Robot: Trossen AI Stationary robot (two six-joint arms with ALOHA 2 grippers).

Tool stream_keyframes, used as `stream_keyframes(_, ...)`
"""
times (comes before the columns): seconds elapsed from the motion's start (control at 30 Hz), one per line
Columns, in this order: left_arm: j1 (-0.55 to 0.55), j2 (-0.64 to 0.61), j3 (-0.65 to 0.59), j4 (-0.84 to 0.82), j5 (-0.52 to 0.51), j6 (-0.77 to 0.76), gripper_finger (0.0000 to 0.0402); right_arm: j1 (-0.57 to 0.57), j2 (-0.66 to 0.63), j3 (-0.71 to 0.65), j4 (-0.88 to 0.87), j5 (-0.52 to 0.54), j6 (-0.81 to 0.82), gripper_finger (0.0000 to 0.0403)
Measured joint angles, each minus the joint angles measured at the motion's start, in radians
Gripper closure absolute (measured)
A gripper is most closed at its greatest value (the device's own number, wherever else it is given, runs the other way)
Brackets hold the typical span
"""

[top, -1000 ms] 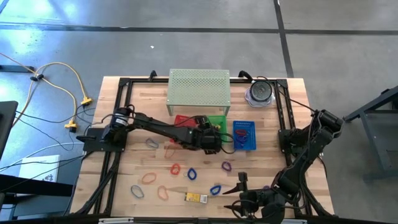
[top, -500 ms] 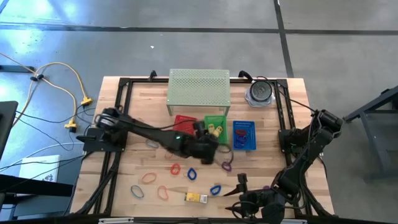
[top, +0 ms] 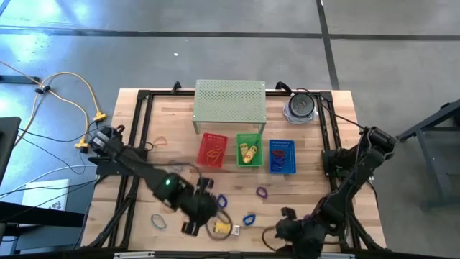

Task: Pick & Place Office Desk Supplies
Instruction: Put the right purple spring keychain into the blue bin

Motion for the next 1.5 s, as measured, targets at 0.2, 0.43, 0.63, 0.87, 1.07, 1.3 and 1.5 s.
stream_keyframes(0.2, -0.071, 0.017, -0.005, -0.021, -0.086, -0.020, 0.0243, -0.006, 0.000, 0.000, -0.263, -0.212, 0.464, 0.0228)
stream_keyframes(0.43, -0.116, 0.039, -0.016, -0.045, -0.111, -0.070, 0.0243, 0.013, 0.000, 0.000, -0.550, -0.288, 0.747, 0.0255)
stream_keyframes(0.63, -0.124, 0.040, -0.052, -0.054, -0.107, -0.064, 0.0243, 0.035, 0.001, 0.000, -0.605, -0.285, 0.872, 0.0258)
stream_keyframes(0.87, -0.123, 0.040, -0.085, -0.051, -0.101, -0.060, 0.0243, 0.041, 0.003, -0.066, -0.616, -0.312, 0.946, 0.0220)
stream_keyframes(1.07, -0.123, 0.040, -0.098, -0.047, -0.100, -0.059, 0.0243, 0.042, 0.004, -0.166, -0.549, -0.383, 0.947, 0.0170)
stream_keyframes(1.3, -0.121, 0.040, -0.098, -0.034, -0.101, -0.068, 0.0243, 0.042, 0.004, -0.251, -0.469, -0.364, 0.925, 0.0157)
stream_keyframes(1.5, -0.121, 0.040, -0.106, 0.044, -0.112, -0.072, 0.0243, 0.042, 0.004, -0.300, -0.417, -0.355, 0.922, 0.0157)
